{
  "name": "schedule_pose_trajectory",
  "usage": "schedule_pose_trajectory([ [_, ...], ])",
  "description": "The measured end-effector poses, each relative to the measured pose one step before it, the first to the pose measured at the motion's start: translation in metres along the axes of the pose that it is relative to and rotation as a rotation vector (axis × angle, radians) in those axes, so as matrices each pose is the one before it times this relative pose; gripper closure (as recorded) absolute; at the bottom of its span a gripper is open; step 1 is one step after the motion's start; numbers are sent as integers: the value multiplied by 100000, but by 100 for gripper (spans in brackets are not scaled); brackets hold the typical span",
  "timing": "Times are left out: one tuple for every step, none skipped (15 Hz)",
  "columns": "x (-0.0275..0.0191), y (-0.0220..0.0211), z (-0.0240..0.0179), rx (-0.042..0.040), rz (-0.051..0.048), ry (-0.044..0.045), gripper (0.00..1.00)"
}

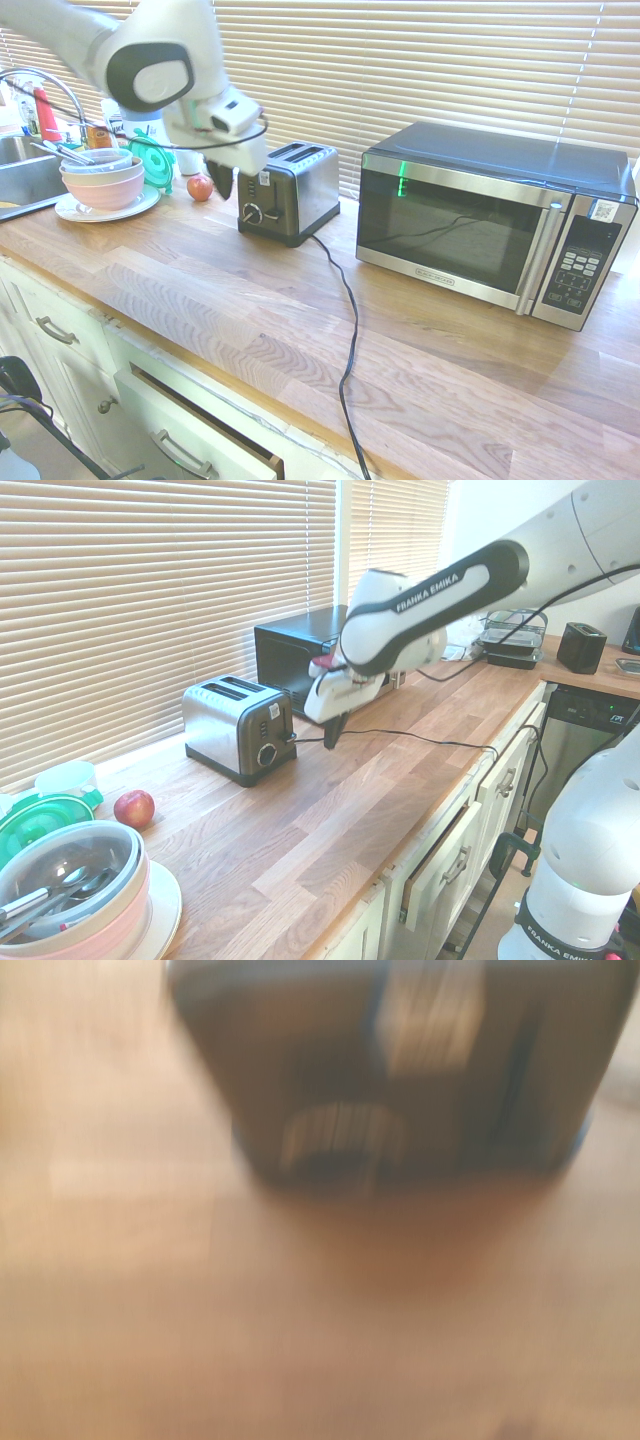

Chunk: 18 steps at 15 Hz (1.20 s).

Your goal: Press the toaster

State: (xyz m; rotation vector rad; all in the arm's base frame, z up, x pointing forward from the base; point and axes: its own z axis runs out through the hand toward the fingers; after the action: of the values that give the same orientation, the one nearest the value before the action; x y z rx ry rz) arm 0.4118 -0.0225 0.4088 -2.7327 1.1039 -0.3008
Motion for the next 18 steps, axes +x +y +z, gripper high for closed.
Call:
schedule_pose_trajectory([
  [-843,651,1273,-1605,275,-944,100],
  [-246,426,506,-692,375,-506,100],
  [46,180,44,-122,399,-7,100],
  [128,152,-130,87,443,189,100],
  [8,52,-24,-3,11,21,100],
  [-105,100,5,-25,-37,-15,100],
  [-154,125,-76,95,-33,150,0],
  [-205,121,-122,162,-2,60,0],
  [-267,117,-216,212,-194,262,0],
  [-217,101,-286,409,-202,525,0],
  [-314,44,-178,-48,-455,-142,0],
  [-344,-96,-127,-417,-587,-515,0],
  [-300,-134,-101,-572,-542,-600,0],
  [-284,-128,-9,-654,-482,-654,0],
  [-149,-61,-23,-323,-221,-329,0],
  [-78,16,7,-295,-19,-445,0],
  [-41,1,6,-104,30,-221,0],
  [-22,-18,-2,39,38,-54,0],
])
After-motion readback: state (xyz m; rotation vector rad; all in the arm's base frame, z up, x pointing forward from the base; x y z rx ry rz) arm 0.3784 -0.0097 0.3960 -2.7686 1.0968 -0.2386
